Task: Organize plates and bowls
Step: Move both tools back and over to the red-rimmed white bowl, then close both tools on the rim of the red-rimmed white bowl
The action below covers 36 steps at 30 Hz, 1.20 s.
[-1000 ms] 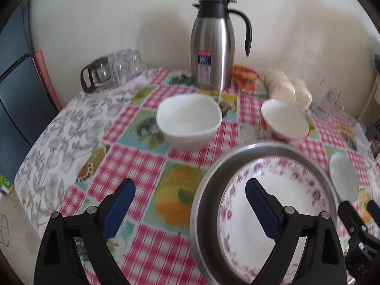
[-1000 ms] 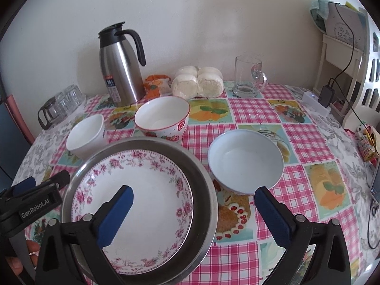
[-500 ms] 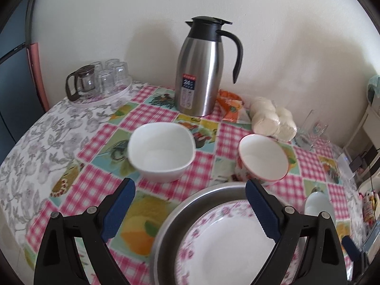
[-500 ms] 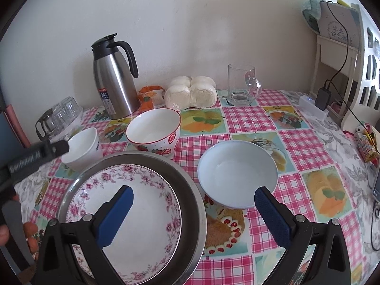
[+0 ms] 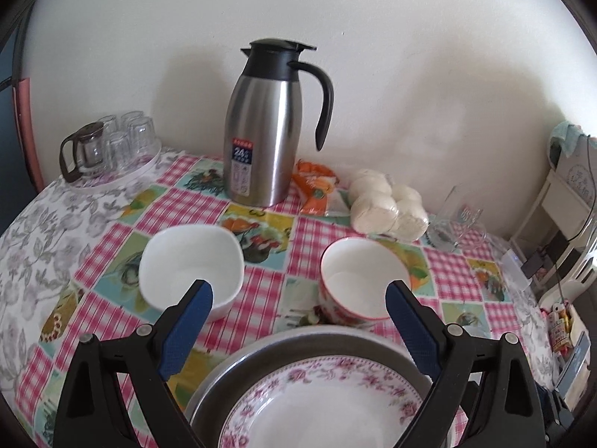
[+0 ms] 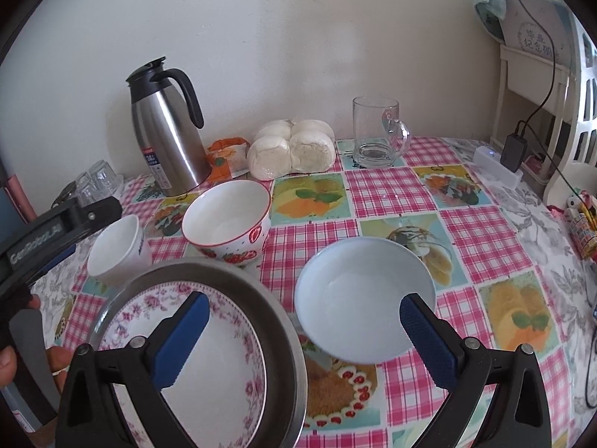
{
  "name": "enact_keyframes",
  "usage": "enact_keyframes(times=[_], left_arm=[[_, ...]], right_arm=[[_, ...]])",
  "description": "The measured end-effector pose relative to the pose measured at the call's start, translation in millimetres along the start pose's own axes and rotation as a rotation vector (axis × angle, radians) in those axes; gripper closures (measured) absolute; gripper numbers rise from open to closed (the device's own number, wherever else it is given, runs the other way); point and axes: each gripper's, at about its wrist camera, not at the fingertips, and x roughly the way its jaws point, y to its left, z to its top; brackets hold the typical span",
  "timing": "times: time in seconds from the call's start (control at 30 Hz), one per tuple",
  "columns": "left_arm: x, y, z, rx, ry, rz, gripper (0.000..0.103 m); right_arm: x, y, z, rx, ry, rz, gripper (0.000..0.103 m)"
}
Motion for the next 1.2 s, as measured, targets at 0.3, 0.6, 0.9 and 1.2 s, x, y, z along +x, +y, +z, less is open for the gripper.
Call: enact_keyframes(times=[0.3,0.6,0.9,1.2], left_arm=[[4,7,20,-0.026,-0.019,-0.069,0.009],[33,1,42,-0.038,0.098,-0.106,0.009],[57,-5,61,-0.007,0.136,-0.104,0.009],[86,-14,69,0.038,0.239,-0.067,0.009]], right_arm=[[17,-8,31,0.03,0.021,0.037,0.0],[33,-13,69,0.052,0.044,0.029,0.0],[57,-8,90,0.04,0.088,0.041,0.0],[92,-3,93,0.026,0.177,0.019,0.0]])
